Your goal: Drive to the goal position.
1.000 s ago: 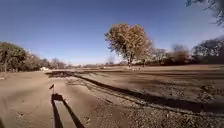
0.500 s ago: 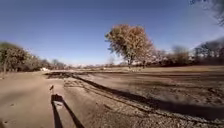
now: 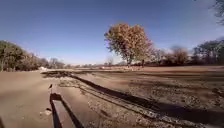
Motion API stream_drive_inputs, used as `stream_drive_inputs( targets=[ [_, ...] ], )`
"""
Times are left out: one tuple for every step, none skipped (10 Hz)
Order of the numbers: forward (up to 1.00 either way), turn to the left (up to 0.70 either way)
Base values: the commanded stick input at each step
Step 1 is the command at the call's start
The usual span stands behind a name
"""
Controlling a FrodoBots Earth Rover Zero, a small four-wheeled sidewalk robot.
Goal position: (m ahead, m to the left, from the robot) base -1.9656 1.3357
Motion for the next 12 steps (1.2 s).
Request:
stream_drive_inputs(
  targets=[
    [0.5, 0.0],
    [0.5, 0.0],
    [0.5, 0.0],
    [0.5, 0.0],
    [0.5, 0.0],
    [0.5, 0.0],
    [0.5, 0.0],
    [0.5, 0.0],
    [0.5, 0.0],
    [0.5, 0.0],
    [0.5, 0.0],
    [0.5, 0.0]
  ],
)
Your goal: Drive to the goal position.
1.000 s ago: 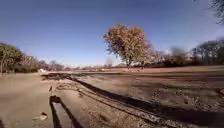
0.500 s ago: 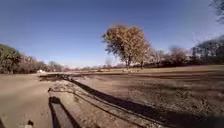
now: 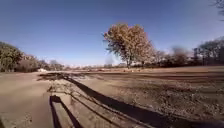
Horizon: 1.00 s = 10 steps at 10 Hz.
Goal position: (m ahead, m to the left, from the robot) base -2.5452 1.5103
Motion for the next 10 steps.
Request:
stream_drive_inputs(
  targets=[
    [0.5, 0.0],
    [0.5, 0.0],
    [0.5, 0.0],
    [0.5, 0.0],
    [0.5, 0.0],
    [0.5, 0.0],
    [0.5, 0.0],
    [0.5, 0.0],
    [0.5, 0.0],
    [0.5, 0.0]
  ],
)
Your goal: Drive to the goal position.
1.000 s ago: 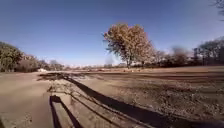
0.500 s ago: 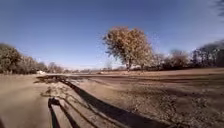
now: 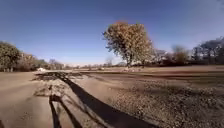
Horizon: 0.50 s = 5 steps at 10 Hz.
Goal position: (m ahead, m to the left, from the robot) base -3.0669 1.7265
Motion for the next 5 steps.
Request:
stream_drive_inputs(
  targets=[
    [0.5, 0.0],
    [0.5, 0.0],
    [0.5, 0.0],
    [0.5, 0.0],
    [0.5, 0.0]
  ],
)
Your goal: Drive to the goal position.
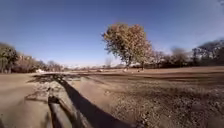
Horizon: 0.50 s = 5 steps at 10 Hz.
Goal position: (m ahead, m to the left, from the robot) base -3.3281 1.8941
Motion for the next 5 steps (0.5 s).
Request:
stream_drive_inputs(
  targets=[
    [0.5, 0.0],
    [0.5, 0.0],
    [0.5, 0.0],
    [0.5, 0.0],
    [0.5, 0.0]
  ],
)
